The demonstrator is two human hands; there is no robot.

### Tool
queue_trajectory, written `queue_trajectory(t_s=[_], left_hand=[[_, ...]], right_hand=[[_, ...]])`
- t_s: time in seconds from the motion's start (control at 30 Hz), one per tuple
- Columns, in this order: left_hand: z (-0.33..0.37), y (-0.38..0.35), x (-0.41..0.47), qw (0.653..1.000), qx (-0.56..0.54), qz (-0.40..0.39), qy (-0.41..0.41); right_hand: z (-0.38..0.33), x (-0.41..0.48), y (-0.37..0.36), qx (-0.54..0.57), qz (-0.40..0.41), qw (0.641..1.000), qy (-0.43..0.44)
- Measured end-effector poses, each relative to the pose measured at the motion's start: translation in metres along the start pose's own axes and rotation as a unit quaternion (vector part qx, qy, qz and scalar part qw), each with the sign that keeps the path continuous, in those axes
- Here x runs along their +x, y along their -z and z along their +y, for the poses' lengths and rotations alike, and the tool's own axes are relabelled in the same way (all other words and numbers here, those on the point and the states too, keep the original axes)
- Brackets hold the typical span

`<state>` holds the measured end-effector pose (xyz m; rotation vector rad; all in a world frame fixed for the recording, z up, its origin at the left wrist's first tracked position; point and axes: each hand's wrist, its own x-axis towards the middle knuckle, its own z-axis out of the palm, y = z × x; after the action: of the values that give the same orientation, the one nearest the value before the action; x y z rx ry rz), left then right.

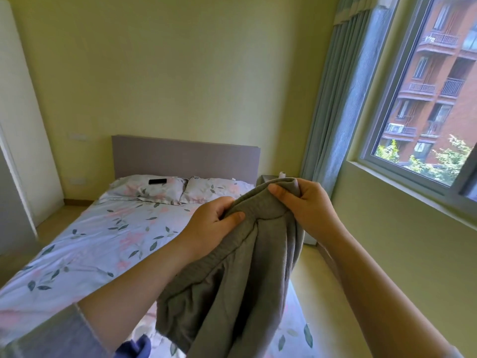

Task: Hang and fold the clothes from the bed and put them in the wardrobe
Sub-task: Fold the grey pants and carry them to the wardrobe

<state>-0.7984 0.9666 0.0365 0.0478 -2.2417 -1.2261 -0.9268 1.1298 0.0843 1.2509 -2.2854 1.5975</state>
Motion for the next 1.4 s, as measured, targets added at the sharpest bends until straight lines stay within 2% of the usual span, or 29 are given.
queue_trajectory(t_s=[0.17,0.27,0.37,0.5,0.73,0.87,0.97,1.13,1.27,1.33,1.4], left_hand=[[-0.012,0.006,-0.009,0.997,0.055,-0.042,-0.019],[-0.036,0.005,-0.024,0.992,0.095,-0.081,0.021],[-0.061,0.002,-0.04,0.987,0.066,-0.123,0.078],[-0.081,-0.013,-0.047,0.982,0.101,-0.108,0.115],[-0.094,-0.044,-0.057,0.981,0.134,-0.09,0.104],[-0.106,-0.06,-0.061,0.974,0.141,-0.108,0.139],[-0.11,-0.053,-0.061,0.976,0.114,-0.085,0.164],[-0.102,0.0,-0.042,0.981,0.085,0.001,0.176],[-0.092,0.028,-0.026,0.975,0.099,0.091,0.176],[-0.086,0.034,-0.018,0.972,0.121,0.116,0.167],[-0.081,0.041,-0.012,0.972,0.093,0.124,0.178]], right_hand=[[-0.007,0.009,0.004,0.048,0.097,0.994,0.005],[-0.018,0.015,0.01,0.069,0.119,0.99,0.014],[-0.031,0.018,0.013,0.07,0.109,0.991,0.033],[-0.033,0.015,0.012,0.055,0.119,0.991,0.038],[-0.028,0.007,0.025,0.043,0.12,0.991,0.044],[-0.03,0.006,0.041,0.045,0.153,0.986,0.043],[-0.023,0.004,0.06,0.034,0.167,0.985,0.036],[0.017,-0.009,0.092,-0.019,0.217,0.975,-0.044],[0.053,-0.028,0.096,0.003,0.193,0.974,-0.115],[0.065,-0.035,0.09,0.007,0.187,0.973,-0.132],[0.072,-0.036,0.084,0.012,0.192,0.971,-0.143]])
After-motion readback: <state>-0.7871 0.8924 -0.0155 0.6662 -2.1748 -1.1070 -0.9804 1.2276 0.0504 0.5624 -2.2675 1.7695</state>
